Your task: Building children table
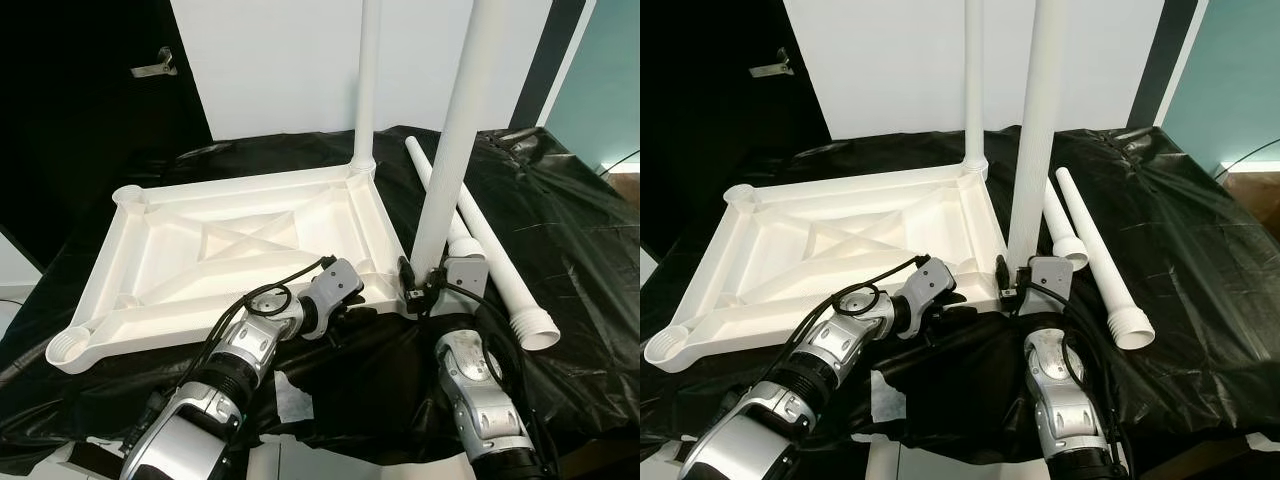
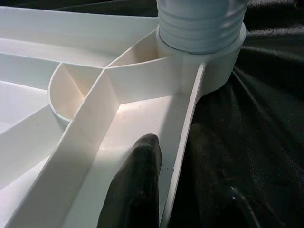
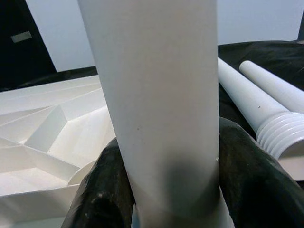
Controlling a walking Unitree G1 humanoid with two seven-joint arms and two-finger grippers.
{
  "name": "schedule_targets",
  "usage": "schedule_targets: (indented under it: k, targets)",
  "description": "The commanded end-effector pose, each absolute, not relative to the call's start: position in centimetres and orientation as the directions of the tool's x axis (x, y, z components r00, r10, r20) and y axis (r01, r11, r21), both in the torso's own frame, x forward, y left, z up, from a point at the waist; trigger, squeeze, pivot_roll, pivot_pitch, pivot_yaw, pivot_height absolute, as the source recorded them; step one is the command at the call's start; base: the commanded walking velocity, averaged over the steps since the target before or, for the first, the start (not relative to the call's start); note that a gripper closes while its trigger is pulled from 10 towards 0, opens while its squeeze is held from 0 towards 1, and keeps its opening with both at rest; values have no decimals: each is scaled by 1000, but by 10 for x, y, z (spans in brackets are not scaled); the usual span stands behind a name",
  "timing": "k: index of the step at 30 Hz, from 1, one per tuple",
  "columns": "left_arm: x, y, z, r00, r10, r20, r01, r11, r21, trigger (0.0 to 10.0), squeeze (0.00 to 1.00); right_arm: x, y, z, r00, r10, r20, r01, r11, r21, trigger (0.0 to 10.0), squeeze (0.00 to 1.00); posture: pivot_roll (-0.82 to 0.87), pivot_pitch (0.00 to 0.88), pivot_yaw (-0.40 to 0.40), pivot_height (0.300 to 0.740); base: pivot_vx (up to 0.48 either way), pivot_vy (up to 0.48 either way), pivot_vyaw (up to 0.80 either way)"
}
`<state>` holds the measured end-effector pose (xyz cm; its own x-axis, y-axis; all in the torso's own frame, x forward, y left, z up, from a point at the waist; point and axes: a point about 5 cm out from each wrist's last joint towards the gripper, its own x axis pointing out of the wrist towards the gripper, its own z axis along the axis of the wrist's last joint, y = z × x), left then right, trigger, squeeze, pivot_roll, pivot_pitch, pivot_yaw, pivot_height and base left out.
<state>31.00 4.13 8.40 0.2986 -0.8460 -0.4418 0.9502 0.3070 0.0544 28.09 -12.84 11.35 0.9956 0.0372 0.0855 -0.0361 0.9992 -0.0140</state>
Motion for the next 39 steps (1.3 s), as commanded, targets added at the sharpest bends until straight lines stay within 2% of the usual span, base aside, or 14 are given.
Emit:
schedule_targets:
  k: [1,2,3,4,11,12,15,17,21,27,34,35,36,39]
  targets:
    - [281,32,48,138,-831,-539,974,214,-80,10000,0,282,-127,97,999,31,-14,-31,999,-30,8039,0,-103,0,42,740,0,0,0]
    - [281,32,48,138,-831,-539,974,214,-80,10000,0,282,-127,97,999,31,-14,-31,999,-30,8039,0,-103,0,42,740,0,0,0]
    - [282,32,48,141,-833,-535,973,217,-81,10000,0,281,-126,97,999,34,-13,-35,998,-44,10000,0,-104,1,40,740,0,0,0]
    - [282,35,47,147,-829,-540,971,226,-82,10000,0,283,-122,102,991,133,19,-132,990,-49,10000,1000,-109,6,40,740,0,0,0]
    - [281,38,45,146,-825,-546,970,228,-85,10000,0,284,-132,105,961,275,32,-272,960,-64,10000,1000,-115,9,44,740,0,0,0]
    - [281,38,45,146,-825,-547,970,228,-84,10000,0,284,-141,105,944,329,26,-325,941,-97,10000,0,-116,10,43,740,0,0,0]
    - [282,35,46,146,-827,-543,971,226,-83,10000,0,284,-168,107,891,453,-25,-452,880,-146,10000,0,-119,9,43,740,0,0,0]
    - [282,35,47,146,-827,-542,971,225,-83,10000,0,284,-171,107,882,471,-34,-470,870,-148,10000,0,-119,9,43,740,0,0,0]
    - [282,34,47,147,-828,-541,971,226,-82,10000,0,284,-186,119,767,630,-116,-641,748,-171,10000,0,-120,6,40,740,0,0,0]
    - [283,35,47,153,-827,-540,970,231,-80,10000,0,297,-200,136,747,651,-133,-662,708,-246,10000,0,-117,3,37,740,0,0,0]
    - [283,34,47,157,-829,-537,969,235,-80,10000,0,303,-198,143,694,705,-149,-715,648,-263,10000,0,-107,3,33,740,0,0,0]
    - [283,34,47,157,-829,-537,968,236,-81,10000,0,303,-197,144,679,717,-160,-730,635,-252,2118,0,-107,3,33,740,0,0,0]
    - [283,35,47,158,-829,-537,968,237,-81,10000,0,302,-197,143,656,732,-183,-752,616,-234,0,0,-103,5,34,740,0,0,0]
    - [283,35,47,159,-828,-537,968,238,-82,10000,0,301,-196,141,638,744,-201,-769,601,-217,0,0,-103,5,34,740,0,0,0]
